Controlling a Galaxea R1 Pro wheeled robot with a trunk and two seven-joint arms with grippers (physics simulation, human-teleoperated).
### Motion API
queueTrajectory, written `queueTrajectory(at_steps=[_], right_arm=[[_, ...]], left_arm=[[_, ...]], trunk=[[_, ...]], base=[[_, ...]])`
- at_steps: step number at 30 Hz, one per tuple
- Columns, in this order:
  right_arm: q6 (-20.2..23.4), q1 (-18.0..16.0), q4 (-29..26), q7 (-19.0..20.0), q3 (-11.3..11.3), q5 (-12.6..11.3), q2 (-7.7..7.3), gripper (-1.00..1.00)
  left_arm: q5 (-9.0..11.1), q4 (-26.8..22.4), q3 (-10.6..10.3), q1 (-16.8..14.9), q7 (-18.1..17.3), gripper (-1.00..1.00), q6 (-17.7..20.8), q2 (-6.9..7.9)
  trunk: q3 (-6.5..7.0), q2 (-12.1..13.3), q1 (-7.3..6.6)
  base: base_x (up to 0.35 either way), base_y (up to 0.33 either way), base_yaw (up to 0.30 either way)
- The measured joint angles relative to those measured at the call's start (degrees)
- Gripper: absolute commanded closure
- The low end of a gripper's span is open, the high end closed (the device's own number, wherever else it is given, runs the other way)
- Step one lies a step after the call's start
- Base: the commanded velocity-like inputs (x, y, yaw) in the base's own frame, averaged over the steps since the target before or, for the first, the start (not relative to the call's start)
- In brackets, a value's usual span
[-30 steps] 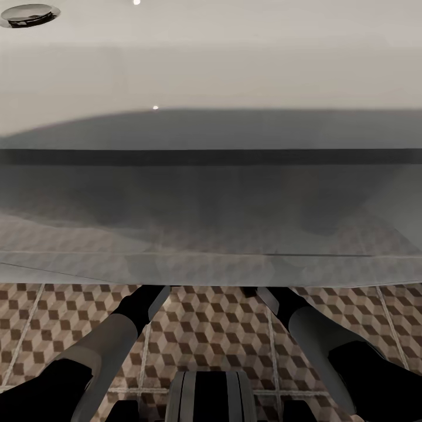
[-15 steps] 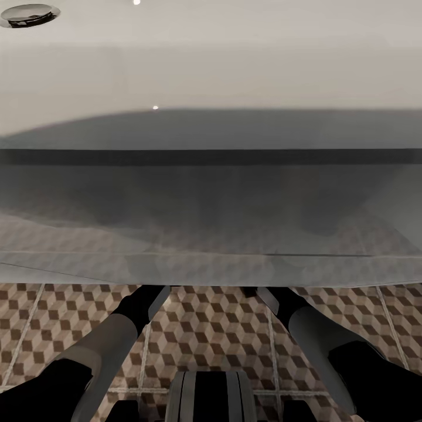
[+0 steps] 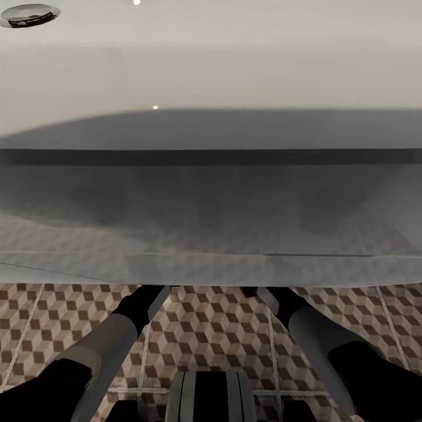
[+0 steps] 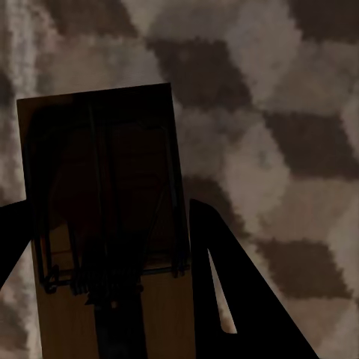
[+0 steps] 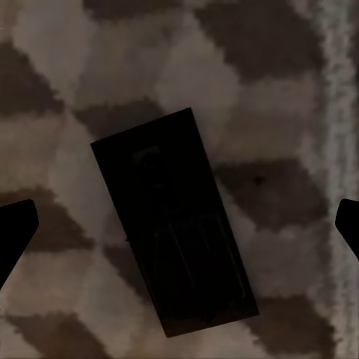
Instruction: Take the four mousetraps from the cabinet in the bathroom and place them on the bathroom floor. Make sure all four end up on the same floor surface, and ensure that at least two of them are either under or directly next to the same bathroom sink.
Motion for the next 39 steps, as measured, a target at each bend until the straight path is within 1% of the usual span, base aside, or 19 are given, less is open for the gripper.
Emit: queueTrajectory(at_steps=[33,39], right_arm=[[0.0,0.0,0.0,0.0,-0.1,-0.1,0.01,-1.0],[0.0,0.0,0.0,0.0,0.2,0.3,-0.07,-1.0]], left_arm=[[0.3,0.0,0.1,0.0,0.0,1.0,0.0,-0.06],[0.3,0.1,0.1,0.0,0.0,1.0,0.0,-0.06]], trunk=[[0.0,0.0,0.0],[0.0,0.0,0.0]], base=[[0.0,0.0,0.0],[0.0,0.0,0.0]])
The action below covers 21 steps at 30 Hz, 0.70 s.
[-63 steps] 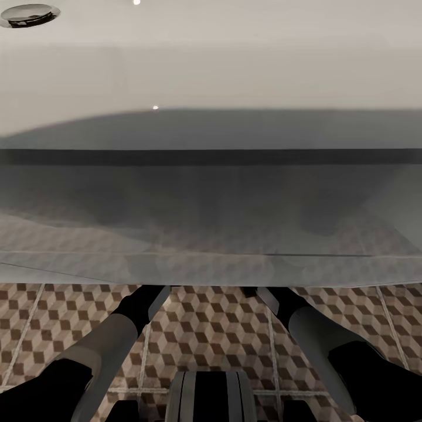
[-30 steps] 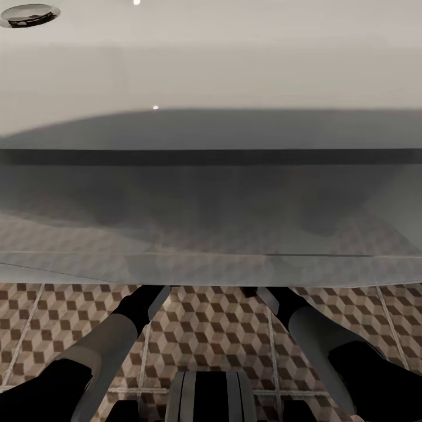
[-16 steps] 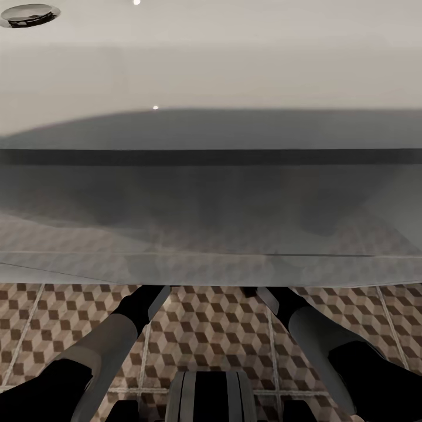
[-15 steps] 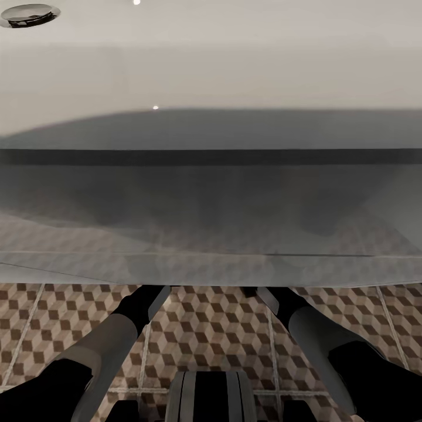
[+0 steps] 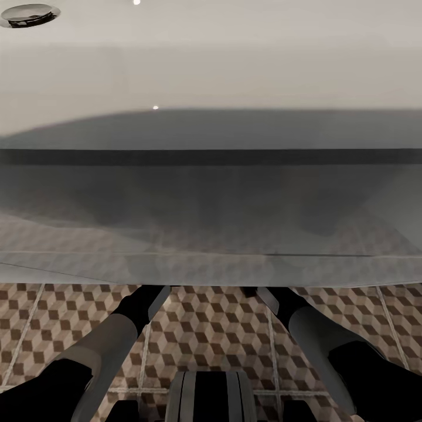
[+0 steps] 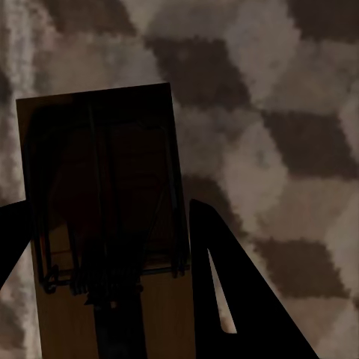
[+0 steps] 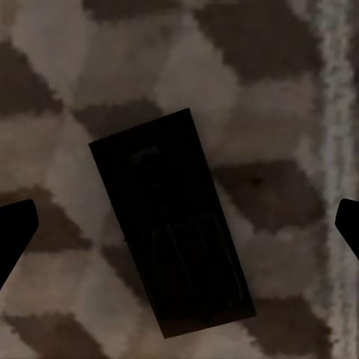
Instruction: Take the four mousetraps from the cabinet in the bathroom and place them on the bathroom floor. Make sure all four end up on the same floor surface, and ensure that at least two of them are either under or directly next to the same bathroom sink.
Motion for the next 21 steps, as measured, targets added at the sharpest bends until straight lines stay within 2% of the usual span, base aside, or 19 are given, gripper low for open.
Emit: queueTrajectory(at_steps=[21], right_arm=[[0.0,0.0,0.0,0.0,-0.1,-0.1,0.02,-1.0]], left_arm=[[0.1,0.0,-0.1,0.0,0.0,1.0,0.0,0.01]], trunk=[[0.0,0.0,0.0]], base=[[0.0,0.0,0.0]])
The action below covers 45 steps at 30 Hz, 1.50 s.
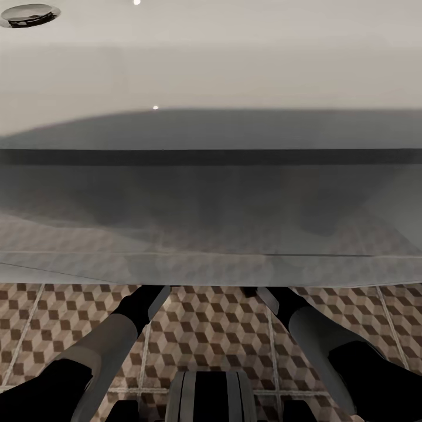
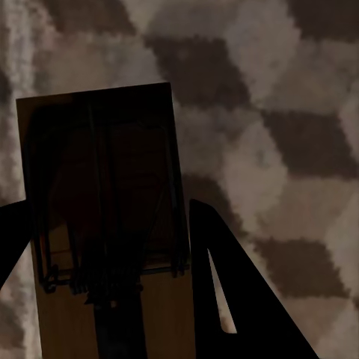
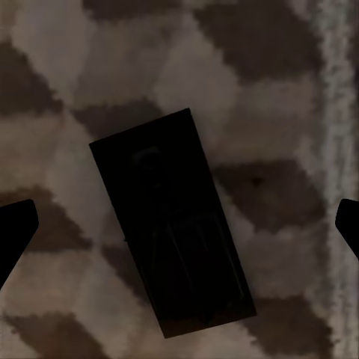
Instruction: Take the four mousetraps from the cabinet in the bathroom and place them on the bathroom floor. Make sure all four end up on the same floor surface, and ensure that at least two of them are either under or directly next to the same bathroom sink.
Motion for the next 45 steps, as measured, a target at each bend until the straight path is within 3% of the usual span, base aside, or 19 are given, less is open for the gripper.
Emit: queueTrajectory(at_steps=[34,45], right_arm=[[0.0,0.0,0.0,0.0,-0.1,-0.2,0.05,-1.0],[0.0,0.0,0.0,0.0,0.0,0.0,0.0,-1.0]], left_arm=[[0.1,0.1,0.0,0.0,0.1,1.0,0.6,-0.03],[1.1,0.0,-0.3,0.0,0.0,1.0,0.6,-0.04]], trunk=[[0.0,0.0,0.0],[0.0,0.0,0.0]], base=[[0.0,0.0,0.0],[0.0,0.0,0.0]])
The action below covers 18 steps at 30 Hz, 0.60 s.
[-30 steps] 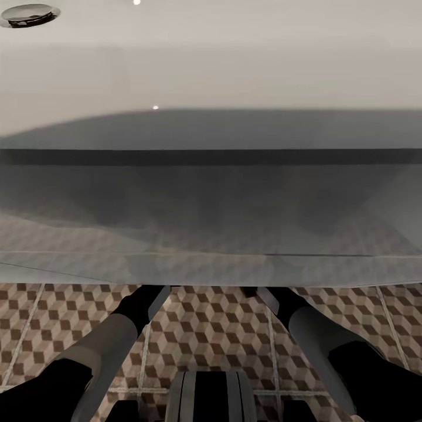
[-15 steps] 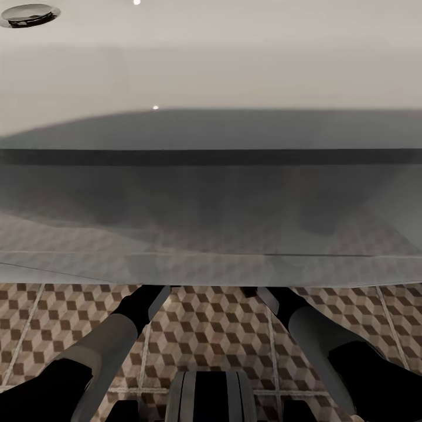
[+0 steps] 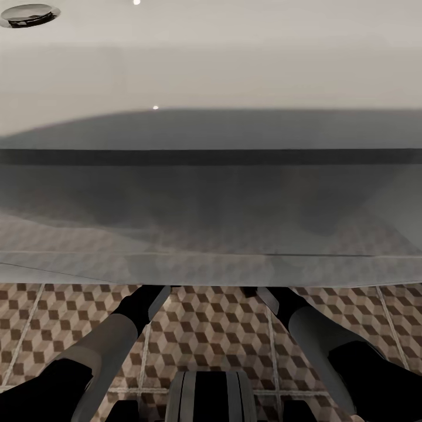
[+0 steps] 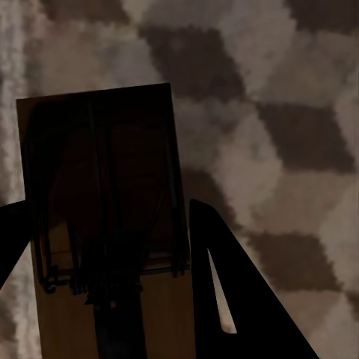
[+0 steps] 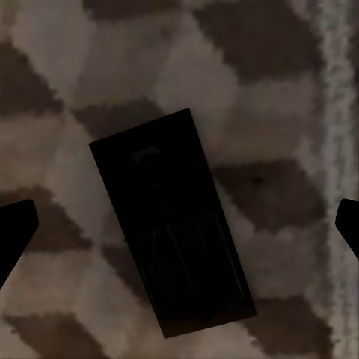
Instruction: Take the four mousetraps from the cabinet in the bathroom and place them on the bathroom floor. Make sure all four end up on the same floor surface, and ensure that at least two of them are either under or directly next to the same bathroom sink.
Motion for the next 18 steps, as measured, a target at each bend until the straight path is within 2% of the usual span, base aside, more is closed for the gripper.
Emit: queueTrajectory(at_steps=[13,15,18], right_arm=[[0.0,0.0,0.0,0.0,0.1,0.2,-0.13,-1.0],[0.0,0.0,0.0,0.0,0.1,0.2,-0.15,-1.0],[0.0,0.0,0.0,0.0,0.1,0.2,-0.16,-1.0]], left_arm=[[0.6,0.1,0.2,0.0,-0.4,1.0,0.5,-0.12],[1.3,0.0,0.1,0.0,-0.4,1.0,0.6,-0.15],[3.6,-0.4,0.2,0.2,-0.4,1.0,0.8,-0.11]], trunk=[[0.0,0.0,0.0],[0.0,0.0,0.0],[0.0,0.0,0.0]], base=[[0.0,0.0,0.0],[0.0,0.0,0.0],[0.0,0.0,0.0]])
